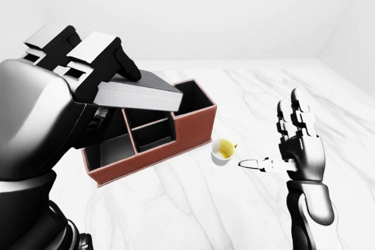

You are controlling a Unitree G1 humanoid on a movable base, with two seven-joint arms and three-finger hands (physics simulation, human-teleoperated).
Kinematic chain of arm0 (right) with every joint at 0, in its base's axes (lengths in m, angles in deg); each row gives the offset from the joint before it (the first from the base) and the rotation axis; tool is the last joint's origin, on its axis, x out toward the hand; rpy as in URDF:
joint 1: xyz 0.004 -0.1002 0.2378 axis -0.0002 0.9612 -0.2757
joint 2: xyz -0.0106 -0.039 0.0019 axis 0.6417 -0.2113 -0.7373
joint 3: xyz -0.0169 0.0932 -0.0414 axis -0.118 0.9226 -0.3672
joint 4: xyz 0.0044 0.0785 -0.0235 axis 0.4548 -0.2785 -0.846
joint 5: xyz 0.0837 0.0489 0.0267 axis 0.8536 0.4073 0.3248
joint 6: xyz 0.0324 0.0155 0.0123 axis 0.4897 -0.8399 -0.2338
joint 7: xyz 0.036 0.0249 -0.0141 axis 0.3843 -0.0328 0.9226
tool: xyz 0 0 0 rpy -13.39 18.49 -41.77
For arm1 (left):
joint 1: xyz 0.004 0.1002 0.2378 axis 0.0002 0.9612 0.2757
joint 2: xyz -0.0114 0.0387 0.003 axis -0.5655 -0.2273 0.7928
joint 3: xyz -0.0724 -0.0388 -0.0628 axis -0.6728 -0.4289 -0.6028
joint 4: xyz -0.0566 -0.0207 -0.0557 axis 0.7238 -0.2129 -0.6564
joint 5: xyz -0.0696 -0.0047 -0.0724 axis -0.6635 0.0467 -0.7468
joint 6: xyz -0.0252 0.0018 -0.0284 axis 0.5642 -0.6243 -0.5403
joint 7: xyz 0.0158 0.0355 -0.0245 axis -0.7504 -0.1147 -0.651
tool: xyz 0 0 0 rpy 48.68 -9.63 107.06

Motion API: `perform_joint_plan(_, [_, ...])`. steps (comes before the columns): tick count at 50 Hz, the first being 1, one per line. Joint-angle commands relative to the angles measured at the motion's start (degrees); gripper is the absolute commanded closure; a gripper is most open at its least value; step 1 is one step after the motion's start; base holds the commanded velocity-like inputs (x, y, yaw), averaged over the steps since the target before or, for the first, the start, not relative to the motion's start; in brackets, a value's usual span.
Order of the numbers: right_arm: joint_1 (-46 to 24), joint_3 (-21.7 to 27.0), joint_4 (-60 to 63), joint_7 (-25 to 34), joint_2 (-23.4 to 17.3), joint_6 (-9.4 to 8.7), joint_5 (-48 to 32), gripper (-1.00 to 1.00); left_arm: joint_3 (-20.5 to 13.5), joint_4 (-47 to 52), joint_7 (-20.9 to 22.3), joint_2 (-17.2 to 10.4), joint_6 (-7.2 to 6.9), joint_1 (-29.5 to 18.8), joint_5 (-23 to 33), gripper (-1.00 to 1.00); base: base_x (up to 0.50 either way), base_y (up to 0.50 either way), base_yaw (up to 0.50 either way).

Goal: Pick up the book and place it in the front compartment of the caddy.

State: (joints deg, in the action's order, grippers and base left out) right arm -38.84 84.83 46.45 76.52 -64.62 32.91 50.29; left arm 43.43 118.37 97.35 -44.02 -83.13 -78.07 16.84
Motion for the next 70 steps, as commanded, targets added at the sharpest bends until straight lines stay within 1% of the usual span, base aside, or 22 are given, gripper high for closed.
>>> perform_joint_plan(1, [0.1, 0.4, 0.5, 0.1, 0.0, 0.0, -0.2, -0.99, -0.7, -1.8, 0.0, 0.2, 0.01, 0.1, -6.3, 0.94, 0.0, 0.0, 0.0])
perform_joint_plan(6, [0.1, 0.4, 0.5, 0.2, 0.1, 0.0, -0.2, -0.99, -0.8, -1.7, 0.0, -0.2, 0.01, 0.3, -7.6, 0.94, 0.0, 0.0, 0.0])
perform_joint_plan(7, [-0.1, 0.6, 0.3, 0.3, 0.0, 0.0, -0.1, -1.0, -2.4, -2.8, 0.0, 1.2, 0.01, 1.3, -9.2, 0.94, 0.0, 0.0, 0.0])
perform_joint_plan(10, [-0.1, 0.8, 0.1, 0.4, 0.0, 0.0, -0.1, -0.99, -3.8, -3.7, 0.0, 1.2, 0.01, 1.7, -12.4, 0.94, 0.0, 0.0, 0.0])
perform_joint_plan(16, [-0.1, 0.9, 0.3, 0.4, 0.1, 0.0, -0.2, -0.99, -4.9, -4.3, 0.0, 0.5, 0.01, 1.9, -15.8, 0.94, 0.0, 0.0, 0.0])
perform_joint_plan(17, [0.0, 0.7, 0.7, 0.3, 0.1, 0.0, -0.6, -0.99, -6.3, -6.8, 0.0, 1.4, 0.01, 1.6, -17.4, 0.94, 0.0, 0.0, 0.0])
perform_joint_plan(18, [0.1, 0.7, 0.8, 0.3, 0.1, 0.0, -0.6, -0.99, -6.7, -7.6, 0.0, -1.0, 0.01, -0.6, -18.5, 0.94, 0.0, 0.0, 0.0])
perform_joint_plan(21, [0.2, 0.7, 0.5, 0.4, 0.2, 0.0, -0.7, -0.99, -7.9, -9.2, 0.0, 0.4, 0.01, 1.0, -21.3, 0.94, 0.0, 0.0, 0.0])
perform_joint_plan(25, [0.2, 0.7, 0.4, 0.4, 0.2, 0.0, -0.7, -0.99, -8.0, -9.2, 0.0, -0.1, 0.01, 1.3, -22.8, 0.94, 0.0, 0.0, 0.0])
perform_joint_plan(26, [0.3, 0.6, 0.3, 0.3, 0.2, 0.0, -1.0, -0.99, -8.3, -13.0, -2.2, 0.5, 0.01, 0.3, -24.3, 0.94, 0.0, 0.0, 0.0])
perform_joint_plan(27, [0.3, 0.6, 0.3, 0.3, 0.2, 0.0, -1.0, -0.99, -8.3, -13.3, -2.8, 0.3, 0.01, 0.4, -25.0, 0.94, 0.0, 0.0, 0.0])
perform_joint_plan(31, [0.3, 0.6, 0.3, 0.3, 0.2, 0.0, -1.0, -0.99, -8.3, -13.3, -3.8, -0.1, 0.01, 0.6, -26.2, 0.94, 0.0, 0.0, 0.0])
perform_joint_plan(32, [0.4, 0.5, 0.7, 0.3, 0.2, 0.0, -1.1, -0.99, -8.1, -16.0, -4.7, -1.0, 0.01, -2.5, -28.0, 0.94, 0.0, 0.0, 0.0])
perform_joint_plan(35, [0.4, 0.5, 0.8, 0.3, 0.2, 0.0, -1.1, -0.99, -8.1, -16.2, -5.8, -1.6, 0.01, -2.5, -29.3, 0.94, 0.0, 0.0, 0.0])
perform_joint_plan(36, [0.4, 0.5, 0.8, 0.3, 0.2, 0.0, -1.1, -0.99, -7.8, -17.2, -6.4, -2.8, 0.01, -4.3, -30.5, 0.94, 0.0, 0.0, 0.0])
perform_joint_plan(48, [0.4, 0.5, 0.8, 0.3, 0.3, 0.0, -1.1, -0.99, -7.8, -17.2, -8.7, -3.8, 0.01, -4.0, -33.5, 0.94, 0.0, 0.0, 0.0])
perform_joint_plan(51, [0.6, 1.2, 0.6, 0.5, 0.2, 0.0, -0.9, -0.99, -6.1, -25.8, -14.8, 0.1, 0.01, -5.7, -36.8, 0.94, 0.0, 0.0, 0.0])
perform_joint_plan(52, [0.6, 1.2, 0.6, 0.5, 0.2, 0.0, -0.9, -0.99, -5.8, -26.6, -16.0, 0.0, 0.01, -5.5, -37.9, 0.94, 0.0, 0.0, 0.0])
perform_joint_plan(56, [0.6, 1.3, 0.6, 0.5, 0.3, 0.0, -0.9, -0.99, -5.7, -26.7, -16.9, -0.4, 0.01, -5.3, -39.0, 0.94, 0.0, 0.0, 0.0])
perform_joint_plan(57, [0.7, 1.4, 0.8, 0.6, 0.3, 0.0, -1.0, -0.98, -5.5, -29.9, -18.6, 0.4, 0.01, -5.5, -40.1, 0.94, 0.0, 0.0, 0.0])
perform_joint_plan(64, [0.7, 1.5, 1.1, 0.7, 0.4, 0.0, -1.1, -0.99, -4.1, -34.6, -23.8, 0.0, 0.01, -5.4, -45.1, 0.94, 0.0, 0.0, 0.0])
perform_joint_plan(70, [0.6, 1.5, 1.3, 0.7, 0.4, 0.0, -1.1, -0.99, -3.4, -36.1, -25.4, -0.3, 0.01, -5.0, -46.4, 0.94, 0.0, 0.0, 0.0])
